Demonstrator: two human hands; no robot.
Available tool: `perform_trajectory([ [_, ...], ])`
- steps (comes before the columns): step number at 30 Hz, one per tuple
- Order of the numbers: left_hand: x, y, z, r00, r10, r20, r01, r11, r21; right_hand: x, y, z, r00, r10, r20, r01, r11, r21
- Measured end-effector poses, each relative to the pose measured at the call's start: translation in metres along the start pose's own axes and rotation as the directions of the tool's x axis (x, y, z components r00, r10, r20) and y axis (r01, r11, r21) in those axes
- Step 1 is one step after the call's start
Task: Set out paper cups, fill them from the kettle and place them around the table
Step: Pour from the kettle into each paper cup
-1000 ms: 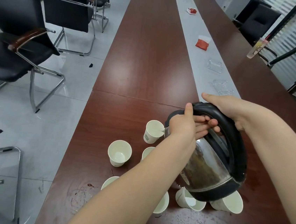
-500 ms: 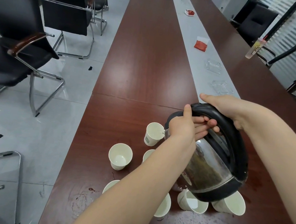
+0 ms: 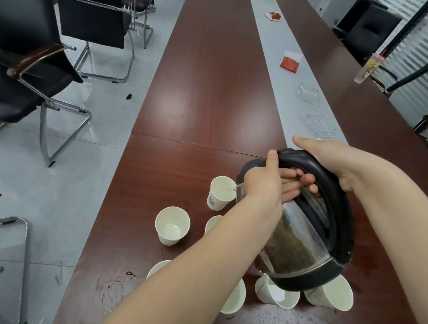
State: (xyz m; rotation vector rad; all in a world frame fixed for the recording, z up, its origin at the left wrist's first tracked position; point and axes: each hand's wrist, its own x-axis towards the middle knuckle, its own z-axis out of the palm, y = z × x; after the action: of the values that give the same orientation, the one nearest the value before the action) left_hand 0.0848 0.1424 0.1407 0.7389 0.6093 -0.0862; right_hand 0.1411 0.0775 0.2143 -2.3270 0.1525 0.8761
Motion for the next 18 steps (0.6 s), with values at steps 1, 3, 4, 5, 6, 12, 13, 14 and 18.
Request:
perform_trajectory([
  [1,-0.001,0.0,0.0,1.0,-0.004,0.005,0.004,1.0,0.009,0.0,0.003,-0.001,1.0,-0.001,-0.008,0.001,1.0,0.017],
  [3,-0.002,0.0,0.002,1.0,-0.008,0.01,0.008,1.0,0.024,-0.001,0.008,-0.001,1.0,-0.004,-0.015,0.005,0.998,0.06],
  [4,-0.002,-0.001,0.002,1.0,-0.007,0.015,0.007,0.999,0.033,-0.002,0.011,-0.001,1.0,-0.009,-0.013,0.01,0.997,0.082],
  [5,-0.003,-0.001,0.003,1.0,-0.006,0.023,0.005,0.999,0.044,-0.003,0.014,-0.002,1.0,-0.013,-0.013,0.015,0.995,0.103],
  [6,-0.003,-0.002,0.003,0.999,-0.005,0.032,0.003,0.998,0.055,-0.004,0.017,-0.002,1.0,-0.017,-0.019,0.019,0.992,0.123],
  [12,-0.011,-0.006,0.01,0.998,0.023,0.066,-0.032,0.991,0.128,-0.015,0.032,-0.005,0.997,-0.045,-0.062,0.057,0.978,0.2],
  [13,-0.013,-0.006,0.012,0.997,0.037,0.071,-0.047,0.989,0.144,-0.019,0.034,-0.006,0.997,-0.047,-0.067,0.059,0.977,0.204],
  [14,-0.015,-0.006,0.013,0.995,0.052,0.081,-0.064,0.985,0.157,-0.023,0.035,-0.007,0.996,-0.051,-0.07,0.065,0.975,0.214],
  [18,-0.029,-0.005,0.021,0.985,0.089,0.15,-0.117,0.975,0.191,-0.038,0.042,-0.012,0.99,-0.099,-0.105,0.127,0.945,0.301],
])
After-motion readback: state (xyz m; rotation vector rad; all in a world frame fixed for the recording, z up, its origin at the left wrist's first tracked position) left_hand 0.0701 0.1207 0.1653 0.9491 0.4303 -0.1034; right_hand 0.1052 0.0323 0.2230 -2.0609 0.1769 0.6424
